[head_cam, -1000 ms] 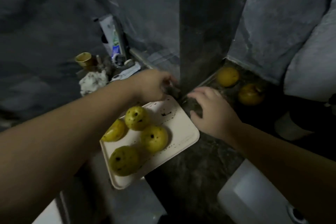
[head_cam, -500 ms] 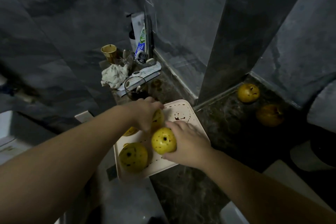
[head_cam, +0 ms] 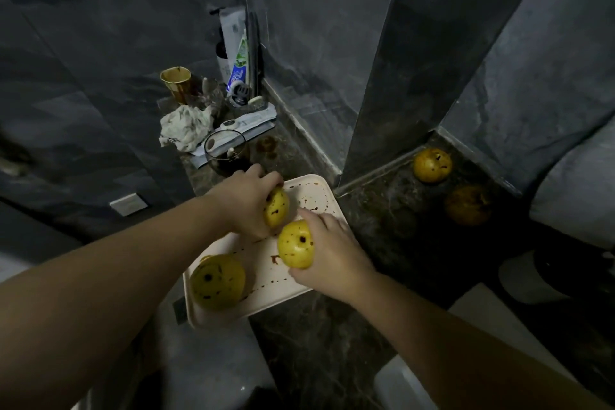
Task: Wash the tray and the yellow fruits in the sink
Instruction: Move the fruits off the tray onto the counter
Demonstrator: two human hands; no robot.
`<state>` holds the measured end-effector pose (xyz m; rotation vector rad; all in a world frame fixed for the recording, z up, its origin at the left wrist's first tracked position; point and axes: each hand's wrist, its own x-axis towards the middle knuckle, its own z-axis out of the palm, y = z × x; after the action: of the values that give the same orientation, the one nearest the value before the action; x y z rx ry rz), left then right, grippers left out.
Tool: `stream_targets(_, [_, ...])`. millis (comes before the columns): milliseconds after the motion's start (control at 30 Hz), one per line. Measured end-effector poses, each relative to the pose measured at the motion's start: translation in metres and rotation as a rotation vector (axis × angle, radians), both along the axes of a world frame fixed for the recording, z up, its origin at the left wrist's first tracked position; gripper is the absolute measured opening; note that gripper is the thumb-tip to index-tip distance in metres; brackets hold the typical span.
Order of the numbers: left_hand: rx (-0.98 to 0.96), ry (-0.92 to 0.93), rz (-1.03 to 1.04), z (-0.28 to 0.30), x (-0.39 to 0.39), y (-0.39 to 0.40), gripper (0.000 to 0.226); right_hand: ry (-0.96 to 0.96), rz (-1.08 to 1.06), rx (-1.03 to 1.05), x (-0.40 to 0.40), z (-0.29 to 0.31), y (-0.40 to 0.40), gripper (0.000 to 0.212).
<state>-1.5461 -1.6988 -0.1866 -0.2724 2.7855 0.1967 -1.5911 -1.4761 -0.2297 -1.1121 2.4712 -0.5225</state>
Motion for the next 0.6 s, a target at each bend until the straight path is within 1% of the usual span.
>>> stream_targets(133, [0.064,0.067,-0.053,0.011,-0.036,0.032,0.102,0.007,-0.206,-0.06,-0.032,0.005,0.049,0.104])
stream_targets(200, [0.14,0.101,-0.077,0.012,-0.06,0.057,0.103,0.039,-0.327,-0.084,-0.05,0.005,0.075,0.108])
stream_targets(267, [0.218,0.143,-0.097,0.006,-0.084,0.084,0.103,0.073,-0.434,-0.071,-0.067,0.001,0.1,0.112])
stream_targets(367, [0.243,0.175,-0.139,-0.009,-0.116,0.125,0.102,0.073,-0.582,-0.031,-0.085,-0.008,0.132,0.116])
stream_targets(433, [0.242,0.185,-0.147,-0.017,-0.138,0.148,0.102,0.064,-0.645,-0.047,-0.094,-0.013,0.149,0.116])
stream_targets(600, [0.237,0.175,-0.112,-0.024,-0.173,0.164,0.108,0.094,-0.67,-0.054,-0.102,-0.02,0.152,0.116])
